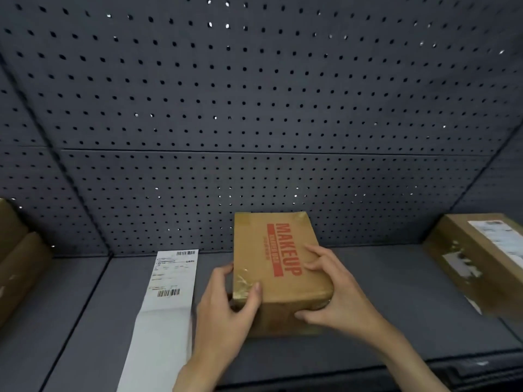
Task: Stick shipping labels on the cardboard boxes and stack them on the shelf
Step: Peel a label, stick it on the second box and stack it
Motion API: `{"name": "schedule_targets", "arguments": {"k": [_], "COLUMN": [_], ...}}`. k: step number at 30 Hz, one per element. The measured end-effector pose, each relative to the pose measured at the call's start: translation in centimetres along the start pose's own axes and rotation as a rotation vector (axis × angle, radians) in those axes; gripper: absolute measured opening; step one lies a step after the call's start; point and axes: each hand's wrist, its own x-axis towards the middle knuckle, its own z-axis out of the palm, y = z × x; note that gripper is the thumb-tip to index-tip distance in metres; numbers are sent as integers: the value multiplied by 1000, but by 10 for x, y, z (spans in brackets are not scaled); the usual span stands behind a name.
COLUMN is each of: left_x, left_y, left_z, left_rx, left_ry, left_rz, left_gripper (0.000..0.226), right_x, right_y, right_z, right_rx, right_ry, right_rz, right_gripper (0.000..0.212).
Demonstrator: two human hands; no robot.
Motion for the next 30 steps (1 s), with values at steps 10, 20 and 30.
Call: {"name": "schedule_targets", "arguments": {"k": [10, 20, 30], "left_x": [3, 10, 21], "left_y": [-12, -90, -129], "left_z": [1, -138, -148], "left_rx": [28, 506, 541], "left_ry": [-24, 158, 46], "left_rz": [-15, -166, -144], "left_gripper": [46, 23, 43], "right_x": [0, -16, 50], "right_y": [3, -95, -95], "right_z": [-1, 129, 249], "right_rx": [-214, -364, -387], "right_ry": [-99, 285, -34], "right_rz": [36, -583, -203], "right_gripper": [78, 12, 12]}}
